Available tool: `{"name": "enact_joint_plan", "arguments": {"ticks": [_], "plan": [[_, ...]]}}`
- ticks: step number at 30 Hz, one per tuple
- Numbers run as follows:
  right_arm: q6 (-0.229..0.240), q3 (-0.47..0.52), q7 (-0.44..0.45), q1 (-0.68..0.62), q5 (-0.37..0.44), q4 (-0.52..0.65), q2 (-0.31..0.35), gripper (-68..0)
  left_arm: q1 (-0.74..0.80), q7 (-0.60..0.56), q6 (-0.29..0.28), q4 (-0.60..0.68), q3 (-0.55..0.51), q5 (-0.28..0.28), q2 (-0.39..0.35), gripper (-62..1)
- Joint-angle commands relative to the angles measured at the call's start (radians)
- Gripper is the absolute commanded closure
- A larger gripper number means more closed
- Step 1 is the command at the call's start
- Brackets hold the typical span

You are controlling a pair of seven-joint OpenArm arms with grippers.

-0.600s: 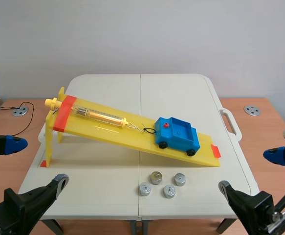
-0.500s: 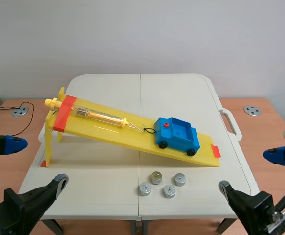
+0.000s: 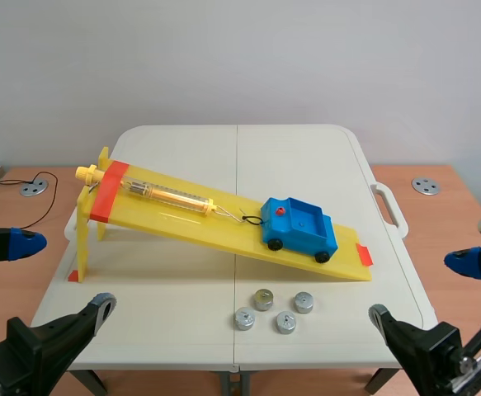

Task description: Place the four metal weights on the blue cart on the ramp.

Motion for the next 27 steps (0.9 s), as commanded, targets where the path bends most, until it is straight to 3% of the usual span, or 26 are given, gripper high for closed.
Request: {"name": "enact_joint_plan", "arguments": {"ticks": [1, 7, 17, 23, 27], "plan": [[-0.015, 0.034, 0.134, 0.004, 0.034, 0.055, 0.046, -65.9, 0.029, -0.153, -0.016, 0.073, -0.019, -0.084, -0.014, -62.3], [-0.015, 0.034, 0.134, 0.006, -0.02, 0.055, 0.046, -65.9, 0.029, -0.153, -0.016, 0.073, -0.019, -0.083, -0.014, -62.3], [-0.014, 0.034, 0.129, 0.037, -0.02, 0.054, 0.043, -65.9, 0.024, -0.144, -0.016, 0.073, -0.019, -0.083, -0.01, -62.3], [-0.013, 0.034, 0.052, 0.077, -0.019, 0.054, 0.026, -65.9, -0.016, -0.082, -0.017, 0.073, -0.019, -0.077, -0.008, -62.3], [0.016, 0.017, -0.005, 0.098, -0.012, 0.054, 0.013, -65.9, -0.049, 0.002, -0.018, 0.073, -0.019, -0.077, 0.012, -62.3]]}}
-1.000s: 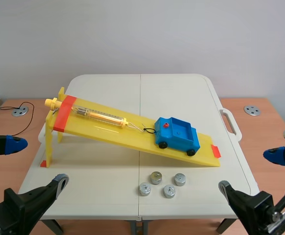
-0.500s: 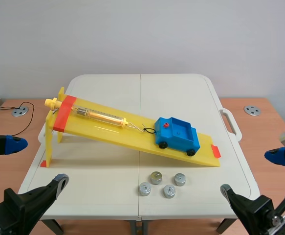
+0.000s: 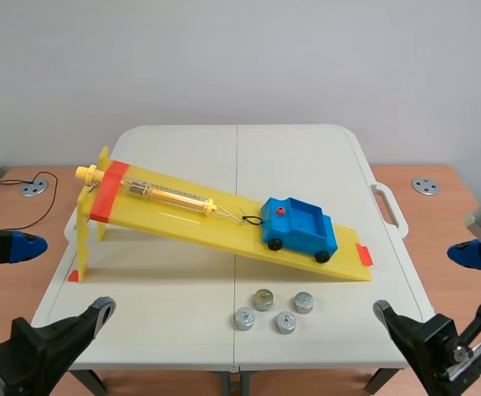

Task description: Place the four metal weights on the blue cart on the ramp.

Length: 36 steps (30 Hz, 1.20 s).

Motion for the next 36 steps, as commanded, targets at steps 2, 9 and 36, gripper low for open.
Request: {"name": "enact_joint_plan", "arguments": {"ticks": [2, 9, 36], "plan": [[0.008, -0.002, 0.061, 0.054, 0.048, 0.054, 0.016, -65.9, -0.034, -0.058, -0.017, 0.073, -0.019, -0.077, 0.026, -62.3], [0.009, -0.087, 0.017, 0.113, 0.003, 0.054, -0.008, -65.9, -0.056, -0.015, -0.018, 0.073, -0.019, -0.078, 0.056, -38.6], [0.008, -0.425, 0.022, 0.411, -0.223, -0.211, -0.231, -43.6, -0.056, 0.088, -0.017, 0.073, -0.018, -0.078, 0.101, -3.8]]}}
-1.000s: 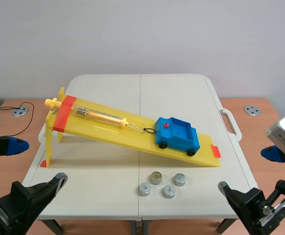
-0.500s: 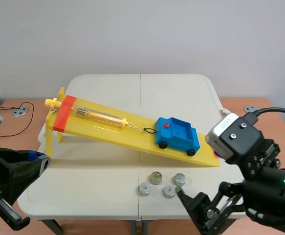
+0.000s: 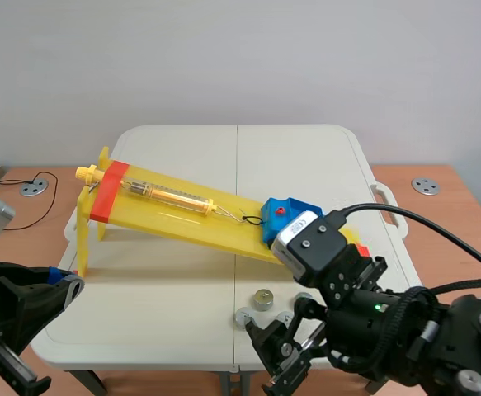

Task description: Place the four metal weights on the blue cart on the ramp.

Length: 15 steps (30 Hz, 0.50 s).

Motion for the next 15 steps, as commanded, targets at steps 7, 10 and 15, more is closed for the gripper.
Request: {"name": "enact_joint_plan", "arguments": {"ticks": [7, 10, 15], "plan": [[0.004, -0.017, 0.116, 0.1, 0.011, -0.019, -0.056, -37.6, -0.003, -0.097, -0.018, 0.073, -0.018, -0.077, 0.005, -3.8], [0.004, -0.027, 0.111, 0.122, 0.01, -0.045, -0.076, -34.4, -0.003, -0.097, -0.018, 0.073, -0.018, -0.077, 0.005, -3.8], [-0.002, -0.03, 0.112, 0.16, -0.032, -0.097, -0.113, -34.4, -0.003, -0.097, -0.018, 0.073, -0.018, -0.077, 0.005, -3.8]]}}
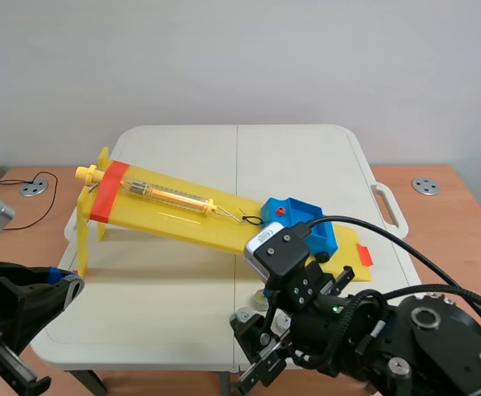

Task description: Place the four metal weights on the blue cart on the ramp.

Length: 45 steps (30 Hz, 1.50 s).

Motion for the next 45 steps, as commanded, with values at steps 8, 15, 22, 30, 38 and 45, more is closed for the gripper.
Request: {"name": "enact_joint_plan", "arguments": {"ticks": [8, 15, 22, 30, 38, 45], "plan": [[-0.039, -0.039, 0.117, 0.131, -0.014, -0.011, -0.021, -34.4, -0.003, -0.096, -0.018, 0.073, -0.018, -0.077, 0.005, -3.8], [-0.055, -0.079, 0.129, 0.161, -0.029, -0.067, -0.03, -34.4, -0.003, -0.096, -0.018, 0.073, -0.018, -0.077, 0.005, -3.8], [-0.056, -0.101, 0.152, 0.184, -0.055, -0.132, -0.064, -34.4, -0.003, -0.096, -0.018, 0.073, -0.018, -0.077, 0.005, -3.8], [-0.071, -0.118, 0.18, 0.195, -0.077, -0.167, -0.088, -34.4, -0.003, -0.096, -0.018, 0.073, -0.018, -0.077, 0.005, -3.8], [-0.079, -0.122, 0.182, 0.195, -0.08, -0.171, -0.087, -32.7, -0.003, -0.096, -0.018, 0.073, -0.018, -0.078, 0.005, -3.8], [-0.092, -0.122, 0.206, 0.202, -0.08, -0.171, -0.087, -32.7, -0.003, -0.096, -0.018, 0.073, -0.018, -0.078, 0.005, -3.8]]}}
